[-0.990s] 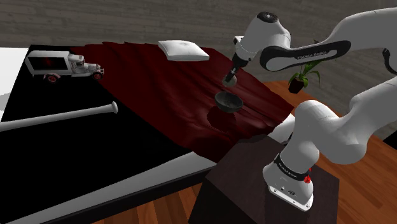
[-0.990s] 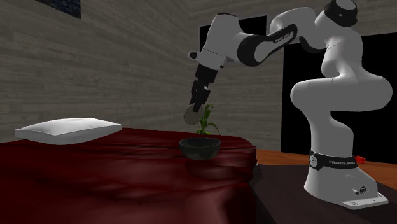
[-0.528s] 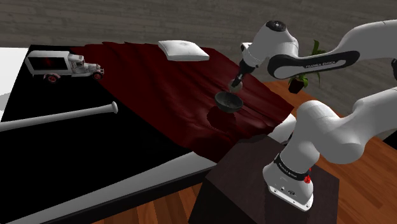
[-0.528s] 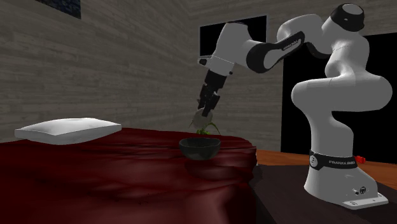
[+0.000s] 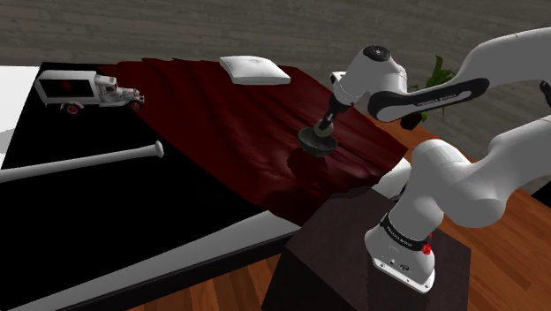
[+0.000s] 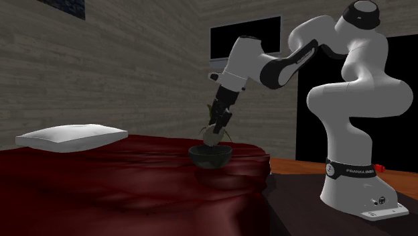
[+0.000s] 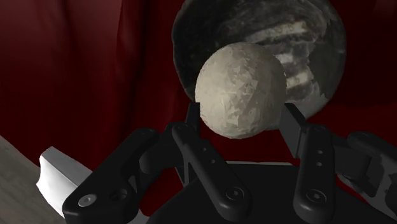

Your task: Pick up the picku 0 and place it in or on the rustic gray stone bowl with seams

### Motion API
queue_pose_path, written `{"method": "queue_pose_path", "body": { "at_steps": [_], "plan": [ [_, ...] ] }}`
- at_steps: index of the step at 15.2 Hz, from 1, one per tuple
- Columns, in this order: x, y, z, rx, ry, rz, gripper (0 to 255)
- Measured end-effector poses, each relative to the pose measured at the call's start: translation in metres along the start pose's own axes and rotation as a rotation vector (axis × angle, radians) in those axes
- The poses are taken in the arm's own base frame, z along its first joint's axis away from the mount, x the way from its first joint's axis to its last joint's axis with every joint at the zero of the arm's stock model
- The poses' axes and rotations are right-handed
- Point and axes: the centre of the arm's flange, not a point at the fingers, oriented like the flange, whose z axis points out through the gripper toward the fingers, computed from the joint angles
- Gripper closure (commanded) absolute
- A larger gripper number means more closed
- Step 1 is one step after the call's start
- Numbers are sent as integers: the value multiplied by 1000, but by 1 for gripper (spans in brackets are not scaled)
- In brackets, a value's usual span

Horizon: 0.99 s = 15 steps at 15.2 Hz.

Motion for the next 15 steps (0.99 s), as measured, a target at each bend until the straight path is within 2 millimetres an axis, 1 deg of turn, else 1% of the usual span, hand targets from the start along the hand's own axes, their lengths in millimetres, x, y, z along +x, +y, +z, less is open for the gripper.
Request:
{"method": "queue_pose_path", "body": {
  "at_steps": [5, 12, 13, 15],
  "plan": [
    [-6, -9, 23, 0, 0, 0, 255],
    [-7, -12, 27, 0, 0, 0, 255],
    [-7, -12, 27, 0, 0, 0, 0],
    [-7, -12, 27, 0, 1, 0, 0]
  ]
}}
